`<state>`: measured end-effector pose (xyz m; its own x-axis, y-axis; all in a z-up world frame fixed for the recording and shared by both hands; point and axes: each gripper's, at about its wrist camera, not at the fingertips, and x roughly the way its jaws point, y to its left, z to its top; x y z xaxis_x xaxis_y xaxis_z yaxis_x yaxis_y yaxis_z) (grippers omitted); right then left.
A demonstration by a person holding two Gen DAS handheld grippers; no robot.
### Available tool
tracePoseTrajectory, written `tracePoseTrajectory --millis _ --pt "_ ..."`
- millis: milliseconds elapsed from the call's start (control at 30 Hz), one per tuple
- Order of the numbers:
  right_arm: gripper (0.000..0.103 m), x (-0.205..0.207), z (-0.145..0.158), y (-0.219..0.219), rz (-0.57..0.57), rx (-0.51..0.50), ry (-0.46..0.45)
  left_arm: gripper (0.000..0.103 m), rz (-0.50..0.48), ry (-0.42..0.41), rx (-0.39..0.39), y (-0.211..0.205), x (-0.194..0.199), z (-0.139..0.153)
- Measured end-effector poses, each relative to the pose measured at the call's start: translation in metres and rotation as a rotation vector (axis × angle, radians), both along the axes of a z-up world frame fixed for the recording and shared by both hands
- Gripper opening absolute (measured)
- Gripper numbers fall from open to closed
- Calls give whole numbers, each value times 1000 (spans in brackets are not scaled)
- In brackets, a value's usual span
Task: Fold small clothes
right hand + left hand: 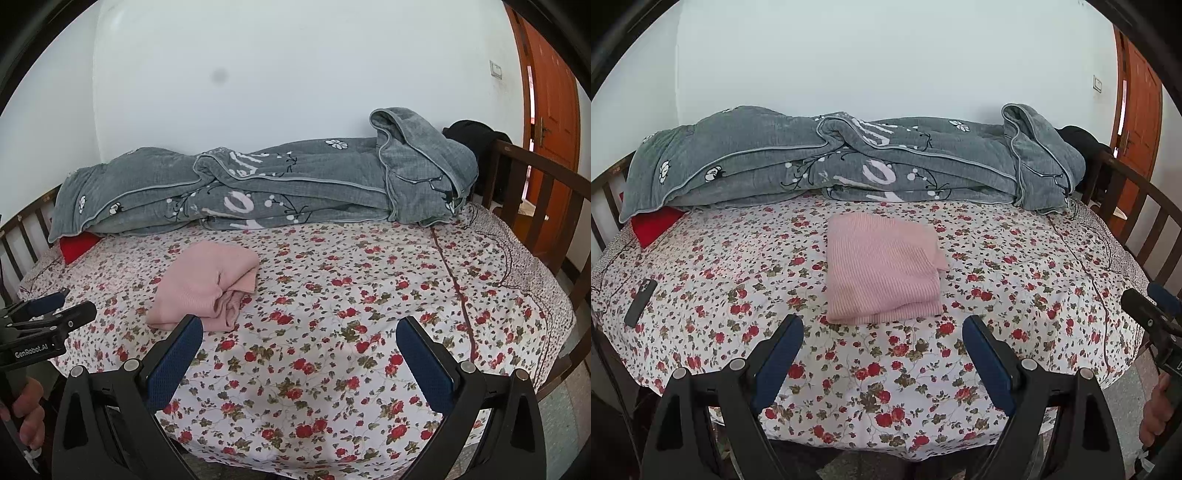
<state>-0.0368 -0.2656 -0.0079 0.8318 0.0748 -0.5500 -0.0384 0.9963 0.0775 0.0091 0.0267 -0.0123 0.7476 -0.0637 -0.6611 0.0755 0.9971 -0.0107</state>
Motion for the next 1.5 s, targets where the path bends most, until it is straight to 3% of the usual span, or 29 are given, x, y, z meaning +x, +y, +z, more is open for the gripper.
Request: tracePoseTrajectory --millis 1500 --pt "102 -1 -1 2 1 -13 0 88 8 -5 -17 -1 -3 2"
